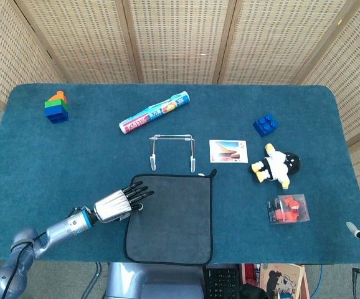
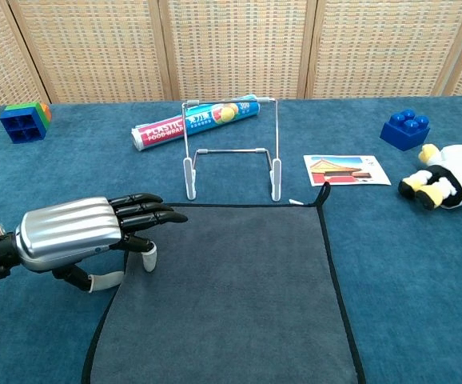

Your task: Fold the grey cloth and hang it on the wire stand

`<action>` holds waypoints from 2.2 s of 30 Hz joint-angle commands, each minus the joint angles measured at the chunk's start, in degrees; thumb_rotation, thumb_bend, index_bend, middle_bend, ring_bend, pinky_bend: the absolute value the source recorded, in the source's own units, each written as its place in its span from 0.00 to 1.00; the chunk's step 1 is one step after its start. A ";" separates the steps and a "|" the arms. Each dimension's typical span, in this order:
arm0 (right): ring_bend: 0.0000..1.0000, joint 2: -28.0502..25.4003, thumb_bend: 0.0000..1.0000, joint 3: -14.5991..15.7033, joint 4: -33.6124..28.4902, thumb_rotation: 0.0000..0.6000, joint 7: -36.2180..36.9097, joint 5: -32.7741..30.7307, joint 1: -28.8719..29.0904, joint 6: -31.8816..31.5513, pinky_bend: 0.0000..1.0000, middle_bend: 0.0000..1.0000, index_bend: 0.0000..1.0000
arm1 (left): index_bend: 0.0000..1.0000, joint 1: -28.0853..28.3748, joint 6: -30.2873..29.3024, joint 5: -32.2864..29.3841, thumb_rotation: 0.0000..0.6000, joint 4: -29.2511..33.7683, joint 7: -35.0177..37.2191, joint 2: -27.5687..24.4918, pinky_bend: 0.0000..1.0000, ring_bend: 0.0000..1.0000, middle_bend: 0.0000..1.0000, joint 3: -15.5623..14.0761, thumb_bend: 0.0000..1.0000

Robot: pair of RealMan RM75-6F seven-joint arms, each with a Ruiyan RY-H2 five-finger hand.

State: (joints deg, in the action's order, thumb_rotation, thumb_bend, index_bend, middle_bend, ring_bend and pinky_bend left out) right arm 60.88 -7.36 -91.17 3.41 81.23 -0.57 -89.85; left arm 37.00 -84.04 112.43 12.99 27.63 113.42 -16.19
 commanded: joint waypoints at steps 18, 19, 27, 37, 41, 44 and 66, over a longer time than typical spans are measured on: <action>0.00 -0.41 0.00 0.23 -0.10 1.00 1.19 0.41 -0.23 0.02 0.00 0.00 0.00 | 0.64 0.23 -0.69 -2.14 1.00 0.77 -0.05 -0.02 0.00 0.00 0.00 -0.39 0.50; 0.00 -0.43 0.00 0.24 -0.10 1.00 1.25 0.41 -0.23 0.05 0.00 0.00 0.00 | 0.65 0.19 -0.75 -2.22 1.00 0.85 -0.03 -0.13 0.00 0.00 0.00 -0.38 0.50; 0.00 -0.66 0.00 0.38 -0.07 1.00 1.98 0.70 -0.36 -0.01 0.00 0.00 0.00 | 0.66 -0.59 -1.86 -3.30 1.00 1.52 0.36 -2.91 0.00 0.00 0.00 -0.19 0.50; 0.00 -0.68 0.00 0.69 -0.37 1.00 1.66 1.13 -0.23 0.30 0.00 0.00 0.00 | 0.66 -2.51 -2.00 -3.92 1.00 1.92 1.67 -7.77 0.00 0.00 0.00 -0.89 0.50; 0.00 -0.70 0.00 0.79 -0.56 1.00 1.45 1.21 -0.19 0.44 0.00 0.00 0.00 | 0.66 -3.12 -2.19 -4.26 1.00 1.99 2.26 -9.29 0.00 0.00 0.00 -0.91 0.50; 0.00 -0.71 0.00 0.80 -0.67 1.00 1.41 1.25 -0.21 0.37 0.00 0.00 0.00 | 0.66 -4.32 -2.49 -4.72 1.00 1.69 3.32 -11.55 0.00 0.00 0.00 -0.96 0.50; 0.00 -1.17 0.00 1.06 -0.88 1.00 2.31 1.62 -0.29 0.44 0.00 0.00 0.00 | 0.65 -4.74 -6.61 -5.69 1.00 2.67 2.21 -12.42 0.00 0.00 0.00 0.46 0.50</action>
State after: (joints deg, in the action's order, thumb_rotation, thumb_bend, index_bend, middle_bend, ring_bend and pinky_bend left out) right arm 59.72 -6.31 -92.05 5.72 82.84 -0.86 -89.40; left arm 31.69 -90.08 106.60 15.15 30.36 100.47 -16.03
